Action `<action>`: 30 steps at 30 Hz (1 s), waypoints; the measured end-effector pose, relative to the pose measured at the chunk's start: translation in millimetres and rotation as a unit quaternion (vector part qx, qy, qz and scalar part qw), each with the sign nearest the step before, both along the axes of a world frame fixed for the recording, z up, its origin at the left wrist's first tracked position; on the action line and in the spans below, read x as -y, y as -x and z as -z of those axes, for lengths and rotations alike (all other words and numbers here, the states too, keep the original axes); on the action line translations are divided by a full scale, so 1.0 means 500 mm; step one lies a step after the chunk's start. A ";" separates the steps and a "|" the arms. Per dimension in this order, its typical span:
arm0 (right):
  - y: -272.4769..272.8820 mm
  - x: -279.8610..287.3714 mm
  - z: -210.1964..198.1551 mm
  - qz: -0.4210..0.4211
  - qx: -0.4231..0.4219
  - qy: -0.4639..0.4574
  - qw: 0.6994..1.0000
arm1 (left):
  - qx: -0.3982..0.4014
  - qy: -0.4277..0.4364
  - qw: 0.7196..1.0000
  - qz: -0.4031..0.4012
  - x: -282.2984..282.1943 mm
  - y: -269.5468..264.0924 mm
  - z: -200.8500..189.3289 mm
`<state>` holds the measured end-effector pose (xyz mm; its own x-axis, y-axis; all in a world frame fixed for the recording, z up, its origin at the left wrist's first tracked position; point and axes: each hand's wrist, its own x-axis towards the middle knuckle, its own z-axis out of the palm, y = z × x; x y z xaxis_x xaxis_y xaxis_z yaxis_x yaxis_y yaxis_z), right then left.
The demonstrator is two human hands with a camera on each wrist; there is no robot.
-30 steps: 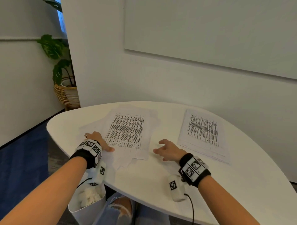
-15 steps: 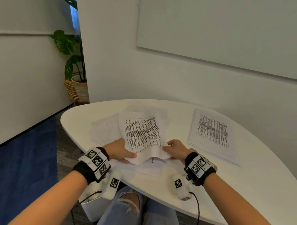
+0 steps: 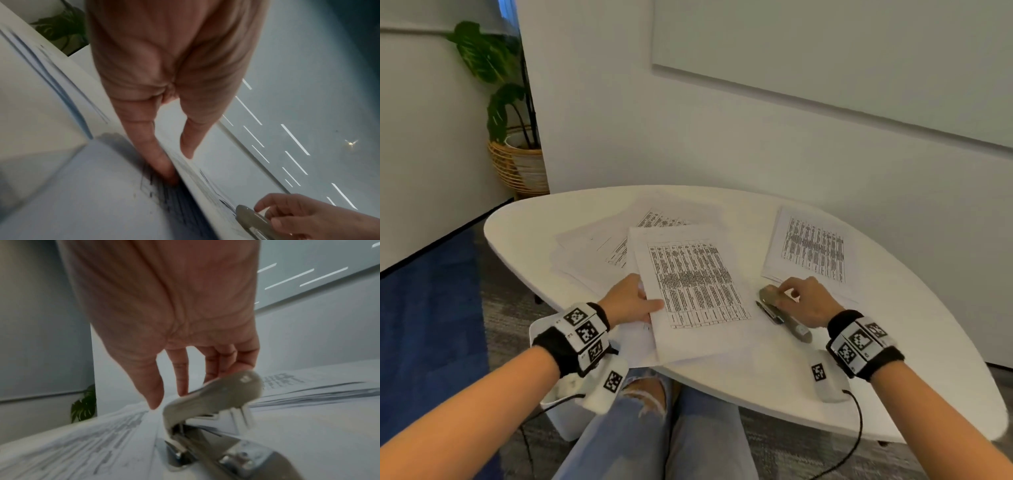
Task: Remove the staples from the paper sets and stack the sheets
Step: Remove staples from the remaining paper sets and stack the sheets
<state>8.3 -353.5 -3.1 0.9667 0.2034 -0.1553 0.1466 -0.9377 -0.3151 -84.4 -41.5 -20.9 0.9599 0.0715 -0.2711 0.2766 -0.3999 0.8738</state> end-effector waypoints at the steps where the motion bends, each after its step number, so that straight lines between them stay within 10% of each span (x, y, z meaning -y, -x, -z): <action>1: -0.001 0.003 0.003 -0.001 -0.009 0.019 1.000 | 0.001 -0.037 0.999 -0.003 0.006 -0.004 -0.003; 12: -0.039 0.018 -0.021 0.081 -0.021 0.135 0.987 | -0.143 -0.192 0.949 0.206 0.040 0.009 -0.027; 16: -0.045 0.016 -0.040 0.138 0.050 0.156 0.977 | -0.020 -0.380 0.900 0.211 0.032 -0.019 -0.054; 30: -0.051 -0.034 -0.013 0.039 0.031 0.007 0.999 | 0.014 -0.440 0.772 0.459 0.171 0.009 0.010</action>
<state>33.8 -336.4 3.6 0.9875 0.1247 -0.0960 0.0915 -0.9511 -0.2951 -88.9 -127.0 -25.9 0.7200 -0.4974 -0.4840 -0.4896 -0.8583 0.1537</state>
